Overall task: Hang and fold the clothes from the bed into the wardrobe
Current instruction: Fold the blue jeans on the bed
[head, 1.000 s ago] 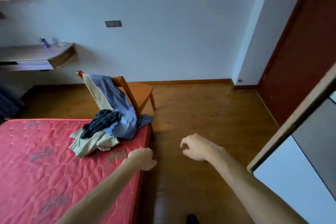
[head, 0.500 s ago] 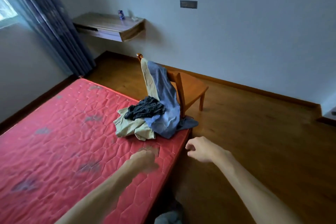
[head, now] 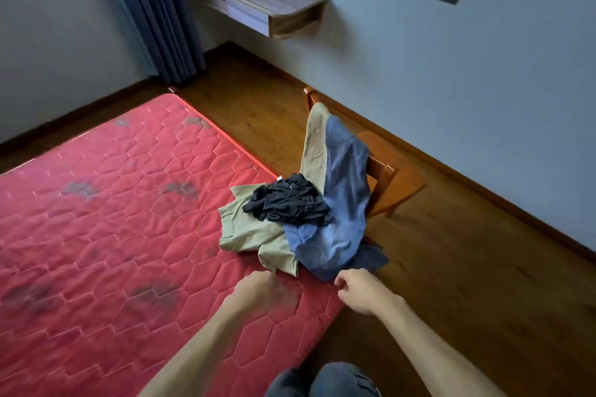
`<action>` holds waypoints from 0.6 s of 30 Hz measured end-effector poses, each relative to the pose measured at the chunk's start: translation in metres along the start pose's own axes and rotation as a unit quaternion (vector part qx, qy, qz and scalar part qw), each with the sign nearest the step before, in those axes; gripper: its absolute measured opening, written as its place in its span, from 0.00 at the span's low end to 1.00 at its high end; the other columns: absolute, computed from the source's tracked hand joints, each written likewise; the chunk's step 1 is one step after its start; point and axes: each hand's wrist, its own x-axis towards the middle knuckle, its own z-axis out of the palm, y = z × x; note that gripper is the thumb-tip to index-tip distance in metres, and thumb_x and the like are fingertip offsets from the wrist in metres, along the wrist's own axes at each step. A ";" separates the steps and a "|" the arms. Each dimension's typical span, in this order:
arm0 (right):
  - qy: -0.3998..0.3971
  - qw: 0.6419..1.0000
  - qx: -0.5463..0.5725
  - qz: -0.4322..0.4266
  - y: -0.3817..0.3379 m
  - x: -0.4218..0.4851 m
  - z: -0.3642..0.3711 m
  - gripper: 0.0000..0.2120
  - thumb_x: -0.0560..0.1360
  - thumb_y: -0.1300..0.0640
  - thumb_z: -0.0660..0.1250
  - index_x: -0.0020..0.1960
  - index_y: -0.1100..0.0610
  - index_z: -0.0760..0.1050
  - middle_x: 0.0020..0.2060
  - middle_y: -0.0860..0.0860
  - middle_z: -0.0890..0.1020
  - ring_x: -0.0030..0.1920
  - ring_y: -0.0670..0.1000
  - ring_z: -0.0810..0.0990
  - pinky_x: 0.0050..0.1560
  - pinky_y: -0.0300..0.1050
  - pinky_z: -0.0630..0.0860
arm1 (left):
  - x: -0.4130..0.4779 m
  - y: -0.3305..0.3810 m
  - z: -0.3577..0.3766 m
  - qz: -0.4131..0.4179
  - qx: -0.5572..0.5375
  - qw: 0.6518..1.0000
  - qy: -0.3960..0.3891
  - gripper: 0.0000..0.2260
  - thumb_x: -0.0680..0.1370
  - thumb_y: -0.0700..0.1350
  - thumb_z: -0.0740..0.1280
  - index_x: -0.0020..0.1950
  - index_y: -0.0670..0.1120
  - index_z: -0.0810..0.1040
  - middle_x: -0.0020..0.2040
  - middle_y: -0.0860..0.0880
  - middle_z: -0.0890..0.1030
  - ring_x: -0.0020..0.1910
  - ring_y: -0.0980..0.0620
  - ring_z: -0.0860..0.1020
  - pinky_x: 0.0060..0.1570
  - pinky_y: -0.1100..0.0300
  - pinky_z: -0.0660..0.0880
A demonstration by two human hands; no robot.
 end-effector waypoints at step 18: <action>-0.023 0.882 0.361 0.303 0.104 0.288 0.112 0.37 0.77 0.51 0.70 0.77 0.64 0.57 0.73 0.58 0.70 0.73 0.57 0.69 0.72 0.49 0.66 | 0.313 -0.008 0.121 -0.106 -0.317 0.941 0.055 0.41 0.78 0.56 0.68 0.81 0.41 0.48 0.76 0.38 0.60 0.74 0.40 0.62 0.69 0.49 0.65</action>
